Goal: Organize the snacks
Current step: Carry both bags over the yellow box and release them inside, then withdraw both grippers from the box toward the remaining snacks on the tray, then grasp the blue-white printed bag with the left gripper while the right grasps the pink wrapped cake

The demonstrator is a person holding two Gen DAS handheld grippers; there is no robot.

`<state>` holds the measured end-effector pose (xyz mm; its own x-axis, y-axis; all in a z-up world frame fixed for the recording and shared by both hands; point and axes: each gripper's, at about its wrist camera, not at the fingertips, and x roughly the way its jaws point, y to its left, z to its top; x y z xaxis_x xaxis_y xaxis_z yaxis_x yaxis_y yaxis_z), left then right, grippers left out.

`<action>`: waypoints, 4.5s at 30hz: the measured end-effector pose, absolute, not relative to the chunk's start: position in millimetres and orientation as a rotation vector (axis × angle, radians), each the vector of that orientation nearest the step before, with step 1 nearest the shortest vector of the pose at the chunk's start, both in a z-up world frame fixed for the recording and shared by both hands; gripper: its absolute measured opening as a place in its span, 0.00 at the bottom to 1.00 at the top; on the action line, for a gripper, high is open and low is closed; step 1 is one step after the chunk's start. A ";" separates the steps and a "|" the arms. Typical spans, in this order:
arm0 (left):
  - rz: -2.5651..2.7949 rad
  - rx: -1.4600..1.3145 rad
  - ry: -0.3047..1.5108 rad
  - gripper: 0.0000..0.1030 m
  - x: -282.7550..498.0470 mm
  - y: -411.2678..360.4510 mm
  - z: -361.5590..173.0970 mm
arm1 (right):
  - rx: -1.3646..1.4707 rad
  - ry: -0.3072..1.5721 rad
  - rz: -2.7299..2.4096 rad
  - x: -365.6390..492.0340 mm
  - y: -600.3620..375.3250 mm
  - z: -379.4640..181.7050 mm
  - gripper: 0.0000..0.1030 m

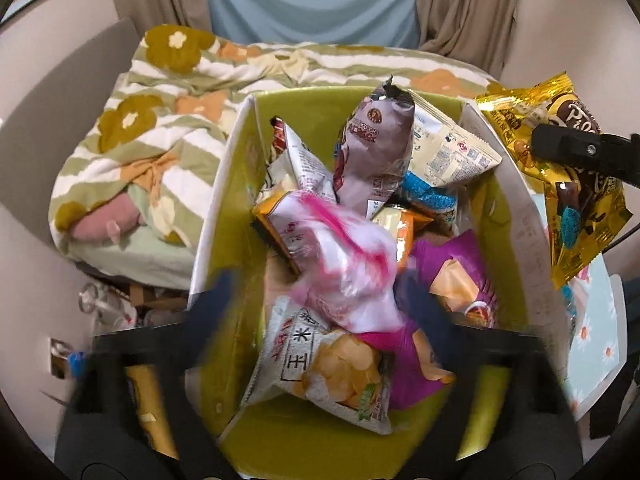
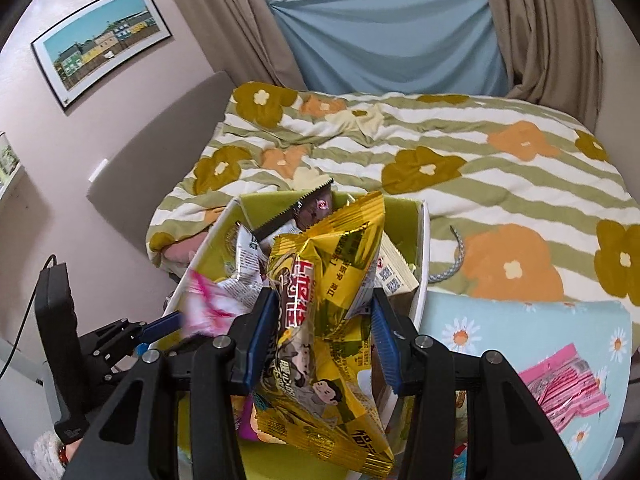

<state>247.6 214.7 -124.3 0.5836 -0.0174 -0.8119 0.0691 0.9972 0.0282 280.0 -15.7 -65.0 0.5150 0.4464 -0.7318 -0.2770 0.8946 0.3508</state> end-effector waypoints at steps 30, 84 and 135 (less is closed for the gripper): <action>0.039 -0.030 0.917 1.00 194.4 235.7 -92.3 | 0.229 1.044 0.505 281.0 30.9 -91.4 0.99; -0.243 0.675 0.903 1.00 133.4 -97.6 -186.0 | 0.061 0.984 0.408 157.4 -262.1 -135.2 0.99; -0.051 0.578 1.152 0.55 120.1 -87.0 -233.0 | -0.216 1.015 0.734 179.9 -204.3 -241.4 0.83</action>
